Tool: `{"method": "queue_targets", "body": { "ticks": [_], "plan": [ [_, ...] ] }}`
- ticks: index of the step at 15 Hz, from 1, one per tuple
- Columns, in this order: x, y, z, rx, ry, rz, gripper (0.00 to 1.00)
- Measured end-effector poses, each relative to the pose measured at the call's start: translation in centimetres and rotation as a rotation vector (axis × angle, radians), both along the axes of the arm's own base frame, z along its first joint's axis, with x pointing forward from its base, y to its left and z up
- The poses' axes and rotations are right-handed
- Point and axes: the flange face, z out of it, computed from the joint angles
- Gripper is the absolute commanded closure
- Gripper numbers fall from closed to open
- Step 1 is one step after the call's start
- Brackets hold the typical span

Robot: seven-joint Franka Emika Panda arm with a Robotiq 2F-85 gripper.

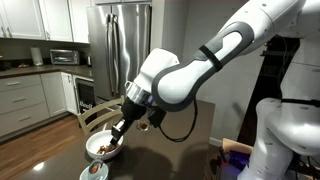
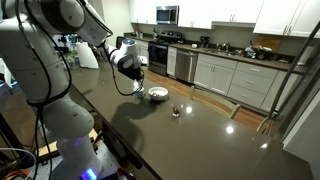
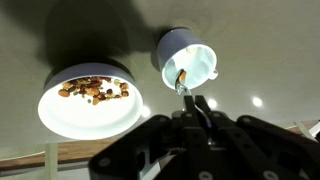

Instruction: Use the spoon from the empty white bowl to scoop contents from the other white bowl and put them in the empty one

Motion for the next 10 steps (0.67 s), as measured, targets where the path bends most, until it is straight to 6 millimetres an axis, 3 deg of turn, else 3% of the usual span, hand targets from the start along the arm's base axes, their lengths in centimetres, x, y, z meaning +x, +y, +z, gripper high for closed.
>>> {"method": "queue_targets", "body": {
  "ticks": [10],
  "plan": [
    [-0.4, 1.2, 0.3, -0.098, -0.056, 0.103, 0.98]
  ]
}}
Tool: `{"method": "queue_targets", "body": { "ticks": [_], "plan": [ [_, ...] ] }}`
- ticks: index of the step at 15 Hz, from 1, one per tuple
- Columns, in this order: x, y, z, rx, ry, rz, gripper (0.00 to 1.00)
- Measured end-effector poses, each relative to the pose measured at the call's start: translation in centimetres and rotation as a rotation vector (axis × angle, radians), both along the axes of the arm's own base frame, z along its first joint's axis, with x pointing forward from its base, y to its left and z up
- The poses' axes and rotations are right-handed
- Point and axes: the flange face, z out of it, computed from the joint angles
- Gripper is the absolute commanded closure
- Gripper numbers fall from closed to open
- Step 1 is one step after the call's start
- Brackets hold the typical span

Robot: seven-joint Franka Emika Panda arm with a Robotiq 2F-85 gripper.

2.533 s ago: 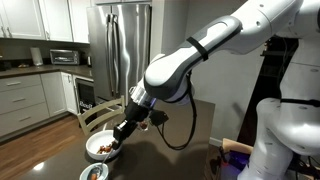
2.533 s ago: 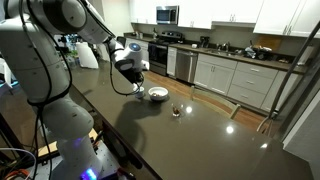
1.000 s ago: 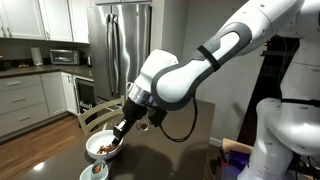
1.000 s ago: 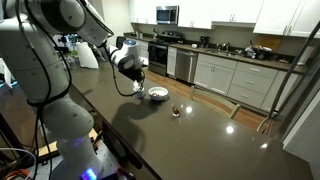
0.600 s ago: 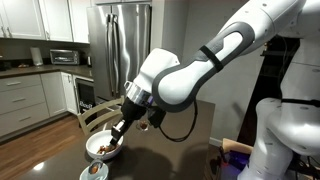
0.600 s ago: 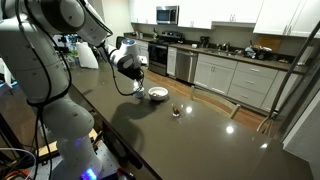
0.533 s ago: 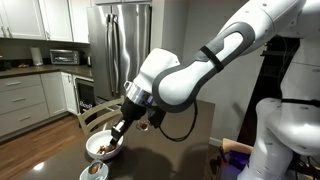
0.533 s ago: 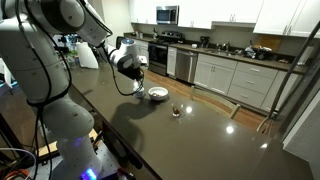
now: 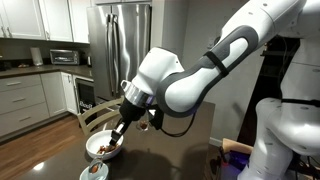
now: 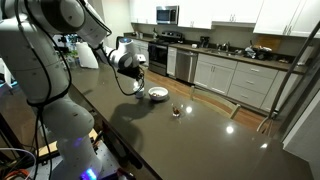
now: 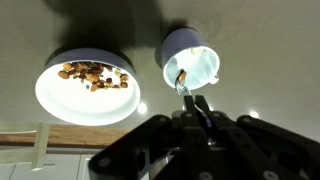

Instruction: Use the spoon from the empty white bowl to scoop contents from the other white bowl and put them in the empty one

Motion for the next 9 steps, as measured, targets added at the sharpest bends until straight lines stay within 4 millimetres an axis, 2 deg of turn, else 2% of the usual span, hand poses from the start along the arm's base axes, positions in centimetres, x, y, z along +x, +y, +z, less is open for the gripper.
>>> {"method": "queue_targets", "body": {
  "ticks": [9],
  "plan": [
    [0.10, 0.09, 0.29, -0.018, -0.031, 0.021, 0.98]
  ]
}}
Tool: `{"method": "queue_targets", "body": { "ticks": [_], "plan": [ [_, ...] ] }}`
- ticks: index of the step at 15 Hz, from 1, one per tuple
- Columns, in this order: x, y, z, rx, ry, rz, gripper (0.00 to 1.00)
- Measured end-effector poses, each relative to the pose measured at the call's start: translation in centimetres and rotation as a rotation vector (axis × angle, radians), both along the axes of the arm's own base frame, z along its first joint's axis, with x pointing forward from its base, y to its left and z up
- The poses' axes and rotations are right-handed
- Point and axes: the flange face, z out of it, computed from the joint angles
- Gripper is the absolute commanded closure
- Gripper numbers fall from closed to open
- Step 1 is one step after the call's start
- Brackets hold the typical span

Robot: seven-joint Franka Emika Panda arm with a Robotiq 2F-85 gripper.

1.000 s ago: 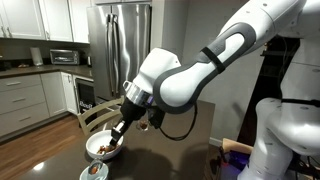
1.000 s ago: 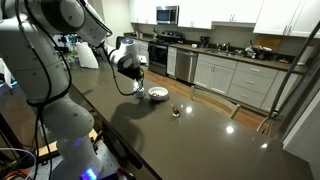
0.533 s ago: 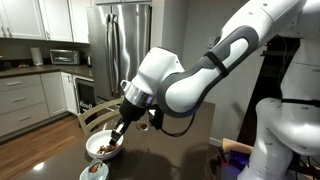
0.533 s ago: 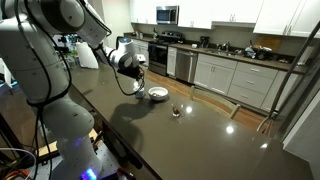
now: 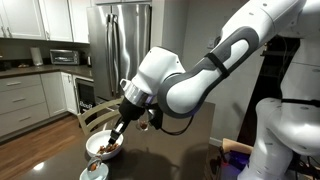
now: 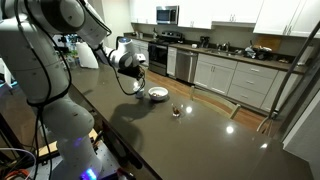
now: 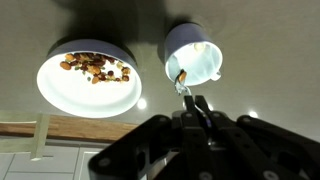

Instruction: Use the spoon from the empty white bowl to scoop contents from the other white bowl and put them in the empty one

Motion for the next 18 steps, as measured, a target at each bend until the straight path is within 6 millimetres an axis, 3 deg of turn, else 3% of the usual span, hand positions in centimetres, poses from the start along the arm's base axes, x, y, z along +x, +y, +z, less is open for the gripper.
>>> {"method": "queue_targets", "body": {
  "ticks": [8, 18],
  "plan": [
    [0.2, -0.2, 0.2, -0.031, -0.027, 0.022, 0.98],
    [0.8, -1.0, 1.3, 0.055, -0.010, -0.068, 0.98]
  ]
}}
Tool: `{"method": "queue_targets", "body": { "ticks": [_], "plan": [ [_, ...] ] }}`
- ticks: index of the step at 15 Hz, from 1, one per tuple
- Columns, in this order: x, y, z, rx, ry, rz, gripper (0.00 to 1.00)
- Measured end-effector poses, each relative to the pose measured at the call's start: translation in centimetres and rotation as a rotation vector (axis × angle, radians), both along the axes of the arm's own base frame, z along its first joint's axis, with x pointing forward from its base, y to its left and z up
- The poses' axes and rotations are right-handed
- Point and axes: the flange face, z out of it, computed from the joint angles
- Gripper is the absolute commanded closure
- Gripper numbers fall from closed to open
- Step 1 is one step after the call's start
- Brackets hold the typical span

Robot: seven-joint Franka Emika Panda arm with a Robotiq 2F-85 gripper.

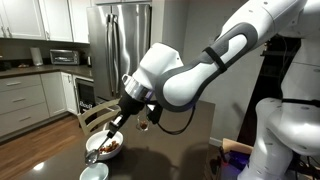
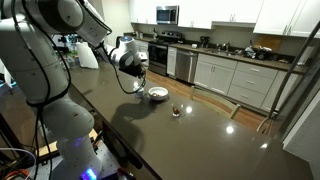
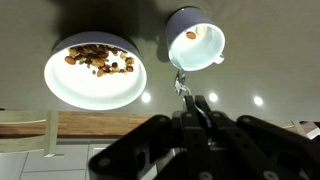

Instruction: Use the spoon from the empty white bowl to scoop contents from the other white bowl and put them in the empty one

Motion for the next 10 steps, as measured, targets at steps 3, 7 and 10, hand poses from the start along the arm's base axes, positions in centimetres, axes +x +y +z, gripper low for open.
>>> {"method": "queue_targets", "body": {
  "ticks": [3, 7, 10],
  "plan": [
    [0.3, -0.8, 0.5, 0.004, -0.008, -0.017, 0.98],
    [1.0, -2.3, 0.5, 0.022, -0.003, -0.062, 0.98],
    [1.5, -3.4, 0.6, 0.077, 0.005, -0.133, 0.99]
  ]
}}
